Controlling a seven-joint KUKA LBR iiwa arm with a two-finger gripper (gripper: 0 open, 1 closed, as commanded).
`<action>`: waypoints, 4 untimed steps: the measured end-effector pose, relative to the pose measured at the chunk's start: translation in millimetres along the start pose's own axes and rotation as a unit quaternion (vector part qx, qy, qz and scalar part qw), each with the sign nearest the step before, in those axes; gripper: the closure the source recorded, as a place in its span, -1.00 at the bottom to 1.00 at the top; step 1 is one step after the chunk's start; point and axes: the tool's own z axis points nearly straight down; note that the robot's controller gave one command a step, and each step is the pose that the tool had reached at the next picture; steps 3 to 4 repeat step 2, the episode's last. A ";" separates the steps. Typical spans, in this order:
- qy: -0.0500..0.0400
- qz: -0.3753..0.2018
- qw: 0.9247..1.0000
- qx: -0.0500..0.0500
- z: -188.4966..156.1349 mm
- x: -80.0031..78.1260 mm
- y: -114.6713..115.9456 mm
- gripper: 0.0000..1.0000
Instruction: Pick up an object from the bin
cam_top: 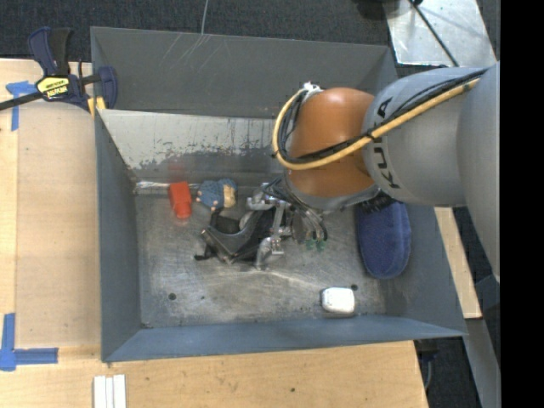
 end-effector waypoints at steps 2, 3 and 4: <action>0.003 0.015 1.000 0.001 -100.6 -1.6 -6.8 1.00; 0.003 0.015 1.000 0.001 -100.6 -1.6 -6.8 1.00; 0.003 0.015 1.000 0.001 -100.6 -1.6 -6.8 1.00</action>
Offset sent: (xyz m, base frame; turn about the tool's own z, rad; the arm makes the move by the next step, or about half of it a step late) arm 0.0000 0.0000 0.0000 0.0000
